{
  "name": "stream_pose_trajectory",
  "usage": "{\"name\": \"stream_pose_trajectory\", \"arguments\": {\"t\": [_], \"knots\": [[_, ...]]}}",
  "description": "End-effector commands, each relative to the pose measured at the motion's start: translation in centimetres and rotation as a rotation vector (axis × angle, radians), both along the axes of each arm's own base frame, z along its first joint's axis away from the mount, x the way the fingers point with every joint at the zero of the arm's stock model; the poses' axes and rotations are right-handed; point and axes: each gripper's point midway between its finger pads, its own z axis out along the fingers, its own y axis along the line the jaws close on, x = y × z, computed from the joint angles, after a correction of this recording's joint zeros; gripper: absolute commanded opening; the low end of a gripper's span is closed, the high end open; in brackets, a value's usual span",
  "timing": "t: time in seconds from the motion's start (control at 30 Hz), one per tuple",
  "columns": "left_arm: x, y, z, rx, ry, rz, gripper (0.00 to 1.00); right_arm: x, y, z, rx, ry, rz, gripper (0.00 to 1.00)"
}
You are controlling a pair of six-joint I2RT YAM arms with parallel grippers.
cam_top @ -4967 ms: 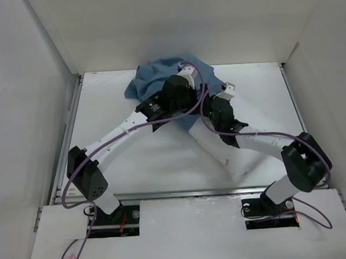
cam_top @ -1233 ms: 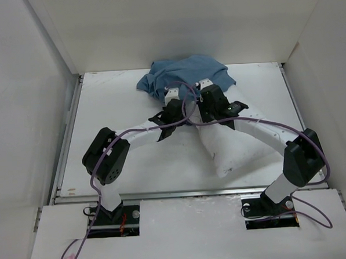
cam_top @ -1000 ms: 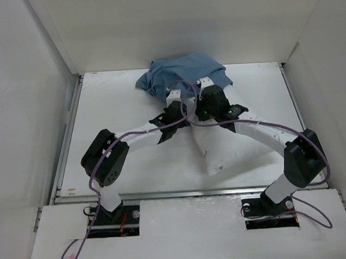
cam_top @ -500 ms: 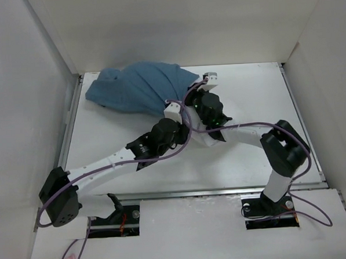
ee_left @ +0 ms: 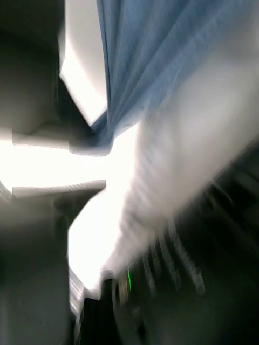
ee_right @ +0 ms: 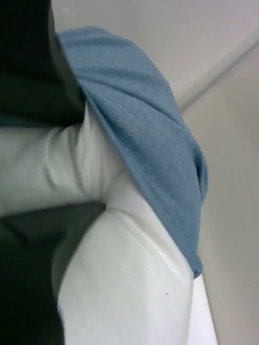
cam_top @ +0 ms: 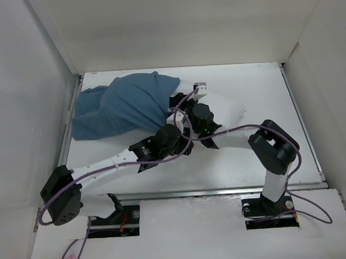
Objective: Put the pillow into the pillowcase
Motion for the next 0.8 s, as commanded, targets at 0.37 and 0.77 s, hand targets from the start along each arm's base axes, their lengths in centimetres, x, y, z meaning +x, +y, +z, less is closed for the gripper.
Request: {"name": "stream_pose_trajectory", "arguments": {"t": [0.37, 0.77], "knots": [[-1.5, 0.3, 11.6, -0.009, -0.09, 0.001, 1.0, -6.0, -5.1, 3.7, -0.284, 0.207, 0.091, 0.98], [10.5, 7.5, 16.2, 0.135, -0.172, 0.471, 1.0, -4.4, -15.8, 7.8, -0.314, 0.236, -0.195, 1.0]]}}
